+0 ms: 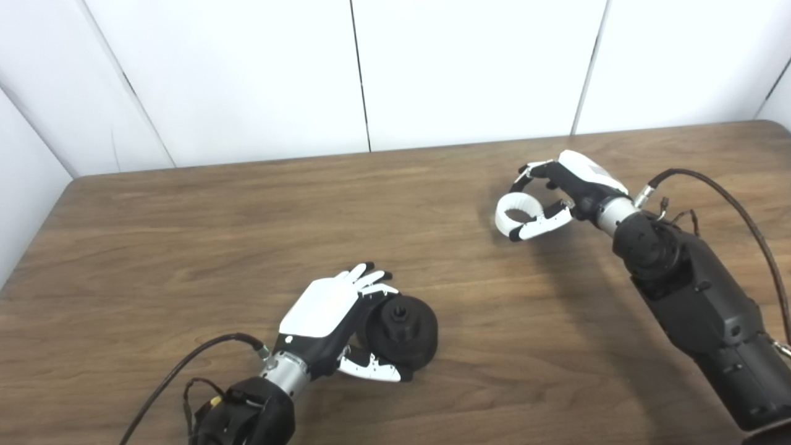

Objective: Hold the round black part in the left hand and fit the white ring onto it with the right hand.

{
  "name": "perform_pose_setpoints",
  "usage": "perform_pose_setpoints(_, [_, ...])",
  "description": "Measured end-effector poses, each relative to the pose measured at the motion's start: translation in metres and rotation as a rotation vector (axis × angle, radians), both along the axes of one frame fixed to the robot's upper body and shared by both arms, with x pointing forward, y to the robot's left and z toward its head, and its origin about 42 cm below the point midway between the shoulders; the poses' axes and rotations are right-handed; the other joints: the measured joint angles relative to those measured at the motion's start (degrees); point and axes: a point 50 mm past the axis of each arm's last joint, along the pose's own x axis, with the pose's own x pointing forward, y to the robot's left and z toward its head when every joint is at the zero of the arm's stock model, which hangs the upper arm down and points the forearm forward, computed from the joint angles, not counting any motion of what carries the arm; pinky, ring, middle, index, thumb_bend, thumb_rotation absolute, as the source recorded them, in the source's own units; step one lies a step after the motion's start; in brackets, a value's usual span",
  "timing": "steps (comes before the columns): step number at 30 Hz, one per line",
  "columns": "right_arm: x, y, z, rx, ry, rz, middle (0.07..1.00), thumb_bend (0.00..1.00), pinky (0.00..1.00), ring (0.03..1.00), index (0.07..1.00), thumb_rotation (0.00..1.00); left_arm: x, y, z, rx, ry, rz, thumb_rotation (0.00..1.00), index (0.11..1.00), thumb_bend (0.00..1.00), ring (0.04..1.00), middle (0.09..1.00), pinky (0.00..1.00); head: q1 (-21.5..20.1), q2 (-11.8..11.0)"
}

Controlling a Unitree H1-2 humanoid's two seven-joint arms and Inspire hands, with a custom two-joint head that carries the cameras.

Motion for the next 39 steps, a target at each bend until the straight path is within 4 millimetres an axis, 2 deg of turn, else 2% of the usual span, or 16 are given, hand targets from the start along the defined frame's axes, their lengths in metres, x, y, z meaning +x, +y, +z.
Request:
perform_pose_setpoints(11, [-0.012,0.013,0.022,0.003,-0.049,0.038,0.869,0.77,0.85,0.943,0.615,0.23,0.0,0.0,0.0,0.0,0.0,-0.001,0.39,0.692,0.76,0.992,0.928,0.96,0.09,-0.09])
perform_pose_setpoints(19, [-0.033,0.04,0.039,-0.001,-0.105,0.139,0.854,0.79,0.83,0.934,0.607,0.26,0.0,-0.001,0.0,0.0,0.0,0.0,0.39,0.691,0.76,0.991,0.926,0.96,0.17,-0.09])
perform_pose_setpoints(35, [-0.085,0.081,0.042,0.022,-0.144,0.299,0.851,0.8,0.84,0.921,0.591,0.24,0.0,-0.001,0.0,0.0,0.0,-0.001,0.39,0.688,0.76,0.989,0.925,0.96,0.53,0.0])
perform_pose_setpoints(39, [-0.093,0.088,0.035,0.03,-0.115,0.328,0.853,0.8,0.84,0.93,0.594,0.25,0.001,-0.001,-0.001,-0.001,0.0,-0.001,0.4,0.689,0.76,0.99,0.926,0.96,0.62,0.09])
